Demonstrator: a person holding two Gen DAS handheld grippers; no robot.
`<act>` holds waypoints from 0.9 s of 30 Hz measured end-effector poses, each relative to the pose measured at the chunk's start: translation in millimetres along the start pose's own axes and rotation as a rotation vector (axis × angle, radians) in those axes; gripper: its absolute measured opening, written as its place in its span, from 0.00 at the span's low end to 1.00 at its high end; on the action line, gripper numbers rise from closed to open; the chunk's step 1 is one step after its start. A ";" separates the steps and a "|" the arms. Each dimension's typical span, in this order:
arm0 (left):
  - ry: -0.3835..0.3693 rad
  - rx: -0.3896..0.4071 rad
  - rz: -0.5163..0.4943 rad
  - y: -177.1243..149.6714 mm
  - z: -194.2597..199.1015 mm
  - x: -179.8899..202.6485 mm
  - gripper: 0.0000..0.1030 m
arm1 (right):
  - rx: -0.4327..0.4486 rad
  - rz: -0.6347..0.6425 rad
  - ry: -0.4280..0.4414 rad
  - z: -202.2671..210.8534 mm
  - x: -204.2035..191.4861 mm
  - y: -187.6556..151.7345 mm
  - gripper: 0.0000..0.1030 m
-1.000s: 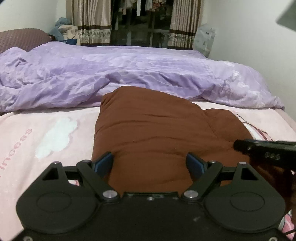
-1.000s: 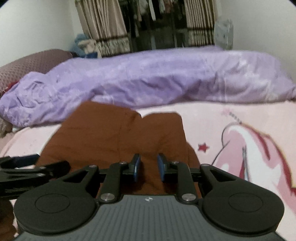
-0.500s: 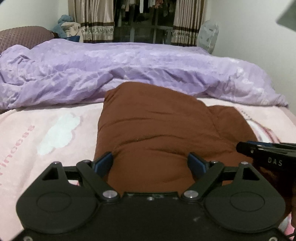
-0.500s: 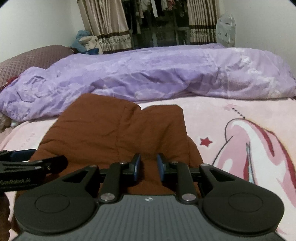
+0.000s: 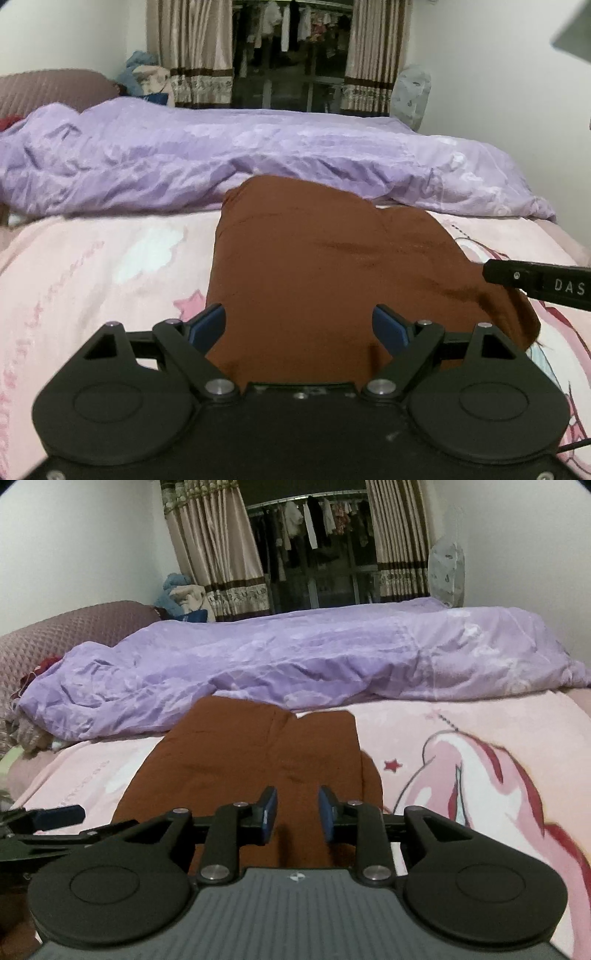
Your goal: Fold large clothes
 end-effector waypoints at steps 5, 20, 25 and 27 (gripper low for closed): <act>0.000 -0.023 0.033 -16.9 3.2 -1.4 0.84 | -0.004 0.013 -0.018 7.7 -0.7 -18.9 0.33; -0.011 -0.091 0.036 -37.1 -36.8 -5.2 0.90 | -0.050 0.030 -0.068 -21.3 5.0 -57.4 0.35; -0.013 -0.092 0.034 -37.9 -38.2 -5.7 0.90 | -0.046 0.043 -0.080 -21.8 2.5 -59.3 0.35; -0.010 -0.090 0.038 -35.8 -34.9 -6.0 0.90 | -0.047 0.040 -0.080 -21.0 2.7 -57.0 0.35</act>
Point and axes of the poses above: each gripper's, at about its wrist camera, not at the fingertips, and z roughly against the way its jaws point, x to its right, y to its top, the point moved 4 cm from there along -z, roughly the way its jaws point, and after that the axes turned 1 degree about -x, right-handed, at the moved point
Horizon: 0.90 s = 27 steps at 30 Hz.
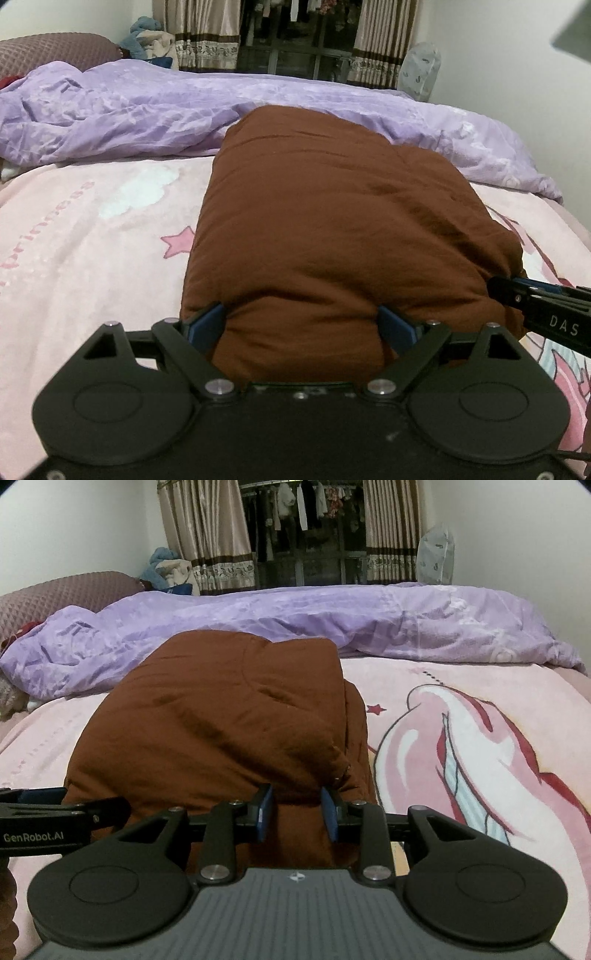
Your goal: Fold large clothes
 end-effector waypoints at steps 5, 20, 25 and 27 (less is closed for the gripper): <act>-0.005 0.057 -0.013 22.2 16.0 5.1 0.88 | 0.059 -0.010 0.028 17.5 -2.9 23.1 0.36; 0.031 0.048 -0.028 34.5 -23.4 4.2 0.90 | 0.020 -0.034 -0.020 -25.0 0.7 35.8 0.36; 0.030 0.042 -0.021 34.5 -26.1 2.8 0.91 | 0.013 -0.065 -0.020 -29.5 6.1 30.7 0.36; 0.030 0.044 -0.020 34.5 -26.1 2.9 0.91 | 0.014 -0.060 -0.021 -29.7 5.9 30.6 0.36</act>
Point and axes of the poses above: each gripper's, at about its wrist camera, not at the fingertips, and z roughly against the way its jaws point, x to its right, y to its top, the point moved 4 cm from there along -z, roughly the way its jaws point, and after that the axes turned 1 degree about -x, right-handed, at the moved point
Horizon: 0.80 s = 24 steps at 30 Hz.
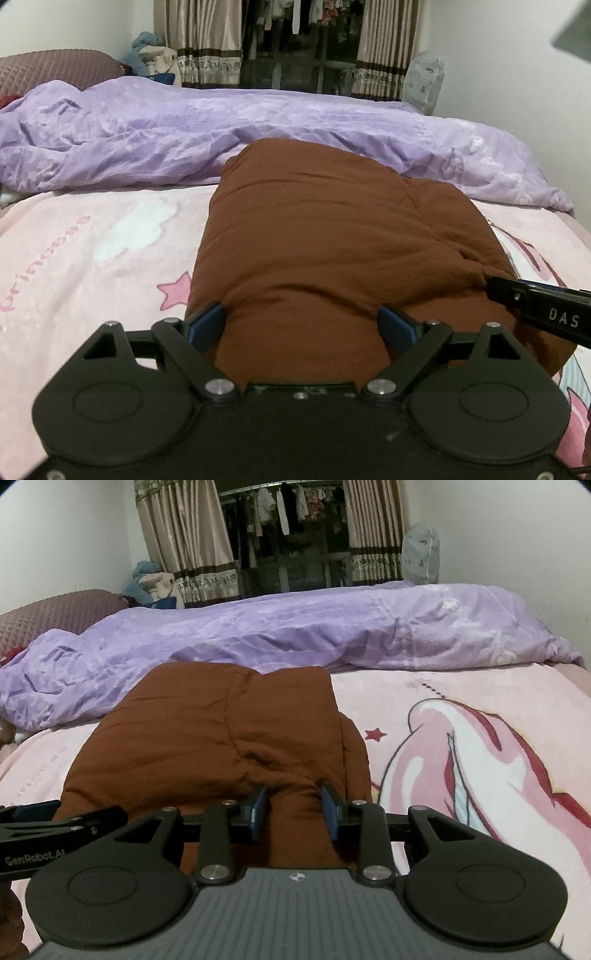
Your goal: Fold large clothes
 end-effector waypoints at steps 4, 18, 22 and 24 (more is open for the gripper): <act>0.001 0.016 0.001 0.5 6.8 2.8 0.90 | -0.001 0.039 -0.013 3.5 -4.1 -0.7 0.37; 0.016 0.091 0.013 -14.1 107.3 5.8 0.88 | 0.030 0.071 -0.015 91.8 -17.3 -10.0 0.63; 0.051 0.088 0.001 -41.3 154.0 6.4 0.88 | 0.036 0.068 -0.014 133.5 -19.4 -28.3 0.69; 0.042 0.087 0.004 -53.4 173.0 6.9 0.88 | 0.037 0.066 -0.016 153.4 -21.8 -37.2 0.76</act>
Point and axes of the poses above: each gripper's, at about its wrist camera, not at the fingertips, and z roughly against the way its jaws point, x to its right, y to its top, the point moved 4 cm from there along -z, roughly the way its jaws point, and after that the axes turned 1 degree about -x, right-handed, at the moved point
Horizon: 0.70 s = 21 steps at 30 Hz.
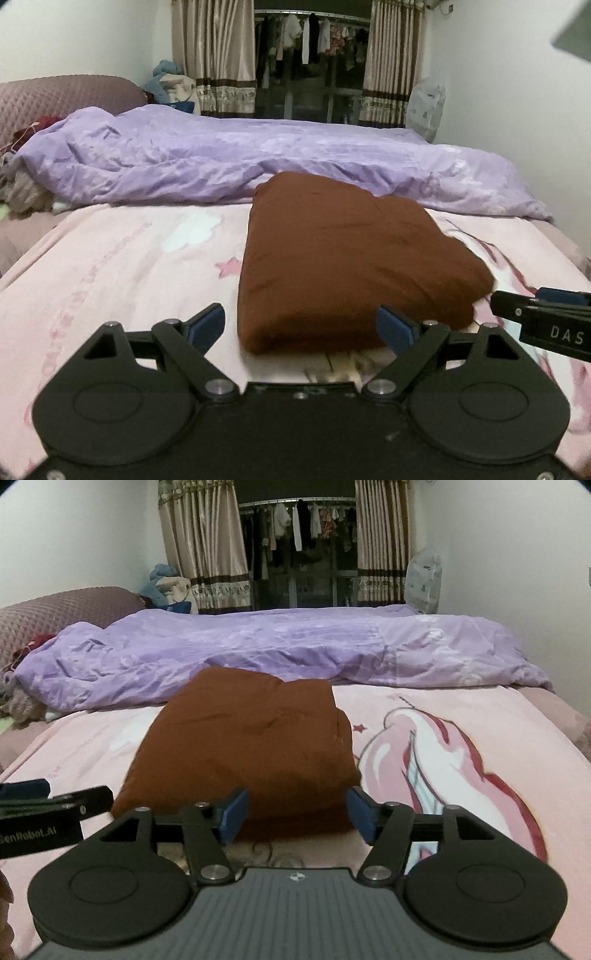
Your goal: Fold large clothes
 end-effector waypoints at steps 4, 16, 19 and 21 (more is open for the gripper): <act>0.042 0.016 -0.023 -17.9 40.0 2.4 0.88 | 0.003 0.023 -0.004 38.8 -8.3 -14.8 0.80; 0.064 -0.025 0.015 -66.6 107.1 -5.5 0.88 | 0.027 0.017 -0.030 101.1 -11.9 -56.9 0.82; 0.063 -0.018 0.011 -72.8 113.8 -4.3 0.88 | 0.028 0.018 -0.027 105.9 -14.3 -64.3 0.82; 0.059 -0.018 0.014 -75.3 115.4 -3.2 0.88 | 0.027 0.020 -0.031 107.8 -14.3 -68.4 0.82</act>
Point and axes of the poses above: each gripper's, at about its wrist camera, not at the fingertips, and z roughly against the way its jaws point, x to its right, y to its top, the point moved 4 cm from there along -z, roughly the way its jaws point, and after that the axes turned 1 degree about -x, right-handed, at the moved point
